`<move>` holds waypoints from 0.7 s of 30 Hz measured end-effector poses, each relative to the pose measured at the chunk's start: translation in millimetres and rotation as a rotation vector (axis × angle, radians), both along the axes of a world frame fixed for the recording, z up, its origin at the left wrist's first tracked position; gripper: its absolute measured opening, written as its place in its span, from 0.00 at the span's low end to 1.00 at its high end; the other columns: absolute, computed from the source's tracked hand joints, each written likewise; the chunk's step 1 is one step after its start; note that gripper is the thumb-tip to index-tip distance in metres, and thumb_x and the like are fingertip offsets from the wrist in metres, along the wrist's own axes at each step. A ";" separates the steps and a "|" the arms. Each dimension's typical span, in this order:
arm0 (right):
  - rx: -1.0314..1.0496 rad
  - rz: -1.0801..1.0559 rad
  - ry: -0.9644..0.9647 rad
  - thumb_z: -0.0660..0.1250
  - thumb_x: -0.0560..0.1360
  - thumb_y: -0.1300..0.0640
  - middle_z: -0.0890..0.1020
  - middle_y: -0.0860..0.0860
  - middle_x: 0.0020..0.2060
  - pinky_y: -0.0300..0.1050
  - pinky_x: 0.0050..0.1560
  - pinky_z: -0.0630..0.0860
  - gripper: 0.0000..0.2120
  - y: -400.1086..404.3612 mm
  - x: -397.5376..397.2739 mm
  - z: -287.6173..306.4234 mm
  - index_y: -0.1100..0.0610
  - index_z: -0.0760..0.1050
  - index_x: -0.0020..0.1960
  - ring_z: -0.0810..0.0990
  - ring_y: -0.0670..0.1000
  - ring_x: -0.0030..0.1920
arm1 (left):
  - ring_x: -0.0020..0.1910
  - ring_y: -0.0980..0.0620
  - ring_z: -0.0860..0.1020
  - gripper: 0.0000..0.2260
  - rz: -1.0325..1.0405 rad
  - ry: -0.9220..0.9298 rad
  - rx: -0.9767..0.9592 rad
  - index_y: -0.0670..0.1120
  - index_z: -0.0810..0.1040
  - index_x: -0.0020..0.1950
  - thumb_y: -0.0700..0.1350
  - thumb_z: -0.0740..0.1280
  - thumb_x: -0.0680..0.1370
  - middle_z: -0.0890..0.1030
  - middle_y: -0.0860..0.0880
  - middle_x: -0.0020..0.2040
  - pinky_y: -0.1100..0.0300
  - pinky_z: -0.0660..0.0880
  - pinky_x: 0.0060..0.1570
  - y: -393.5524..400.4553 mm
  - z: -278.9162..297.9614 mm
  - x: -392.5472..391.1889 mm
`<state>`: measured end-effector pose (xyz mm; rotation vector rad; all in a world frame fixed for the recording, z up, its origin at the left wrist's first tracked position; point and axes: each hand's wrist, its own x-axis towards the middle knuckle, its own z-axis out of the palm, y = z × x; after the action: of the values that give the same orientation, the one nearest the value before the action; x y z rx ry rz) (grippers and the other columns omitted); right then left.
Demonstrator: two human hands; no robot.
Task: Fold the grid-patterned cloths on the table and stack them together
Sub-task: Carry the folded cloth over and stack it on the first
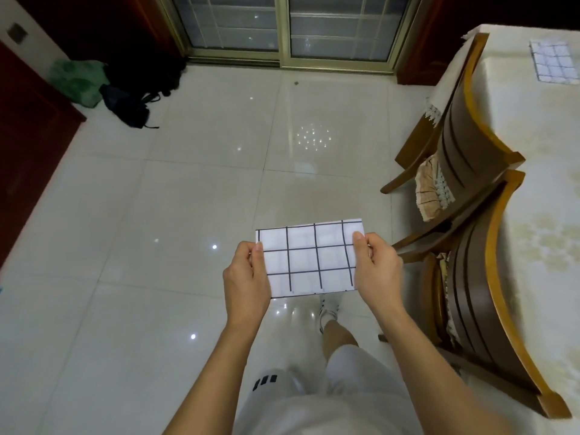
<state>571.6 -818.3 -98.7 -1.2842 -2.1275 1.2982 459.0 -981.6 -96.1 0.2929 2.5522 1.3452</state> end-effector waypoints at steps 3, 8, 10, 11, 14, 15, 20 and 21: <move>0.008 -0.003 0.002 0.57 0.83 0.47 0.78 0.58 0.33 0.37 0.30 0.69 0.19 49.4 -31.0 0.3 0.54 0.69 0.36 0.78 0.56 0.36 | 0.26 0.56 0.63 0.15 0.007 -0.015 0.009 0.48 0.70 0.40 0.50 0.56 0.84 0.66 0.54 0.27 0.60 0.64 0.27 47.9 1.4 -28.2; 0.010 -0.001 0.043 0.58 0.83 0.47 0.78 0.55 0.32 0.46 0.33 0.75 0.17 131.9 -80.0 2.5 0.53 0.71 0.37 0.79 0.53 0.34 | 0.25 0.57 0.64 0.14 0.042 -0.014 0.009 0.48 0.71 0.40 0.49 0.56 0.85 0.67 0.54 0.27 0.63 0.64 0.26 131.2 7.7 -71.5; -0.017 -0.002 0.033 0.58 0.82 0.47 0.78 0.55 0.31 0.47 0.33 0.75 0.18 160.8 -95.7 0.6 0.53 0.70 0.37 0.78 0.52 0.33 | 0.25 0.57 0.65 0.14 0.047 -0.010 0.006 0.48 0.70 0.40 0.49 0.57 0.85 0.68 0.53 0.27 0.64 0.64 0.26 159.5 7.7 -86.3; -0.020 -0.002 0.033 0.58 0.82 0.47 0.76 0.53 0.30 0.45 0.33 0.74 0.17 173.7 -103.3 -0.8 0.52 0.70 0.36 0.76 0.51 0.32 | 0.25 0.57 0.65 0.14 0.049 -0.005 0.004 0.48 0.70 0.40 0.48 0.57 0.85 0.68 0.53 0.27 0.65 0.63 0.26 172.1 7.2 -93.1; 0.014 0.004 0.047 0.59 0.82 0.50 0.70 0.49 0.26 0.38 0.32 0.67 0.19 204.8 -123.7 -1.0 0.51 0.66 0.33 0.68 0.45 0.28 | 0.26 0.56 0.66 0.14 0.050 0.008 -0.002 0.47 0.70 0.40 0.48 0.57 0.85 0.68 0.53 0.27 0.65 0.63 0.26 202.9 6.4 -111.9; 0.024 0.007 0.052 0.60 0.83 0.50 0.68 0.48 0.26 0.37 0.31 0.66 0.19 214.1 -129.9 -0.5 0.51 0.65 0.33 0.67 0.45 0.28 | 0.26 0.56 0.66 0.14 0.048 0.006 -0.006 0.47 0.70 0.40 0.48 0.57 0.85 0.69 0.52 0.28 0.64 0.63 0.26 212.2 6.6 -118.5; 0.067 0.002 0.090 0.60 0.83 0.51 0.67 0.48 0.25 0.34 0.28 0.65 0.20 255.2 -161.3 2.3 0.52 0.65 0.33 0.68 0.44 0.27 | 0.27 0.56 0.66 0.14 0.035 0.006 0.010 0.46 0.72 0.42 0.48 0.57 0.84 0.73 0.44 0.30 0.63 0.64 0.27 253.1 9.9 -153.6; 0.080 0.003 0.097 0.60 0.83 0.51 0.67 0.47 0.25 0.33 0.28 0.65 0.20 261.1 -166.5 2.3 0.52 0.65 0.33 0.69 0.43 0.28 | 0.27 0.55 0.66 0.13 0.034 0.007 0.011 0.46 0.72 0.42 0.48 0.57 0.84 0.73 0.44 0.30 0.62 0.65 0.27 259.2 9.8 -159.2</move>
<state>405.1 -557.2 -96.4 -1.1630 -2.0931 1.2377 299.8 -722.3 -86.3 0.2579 2.5672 1.3732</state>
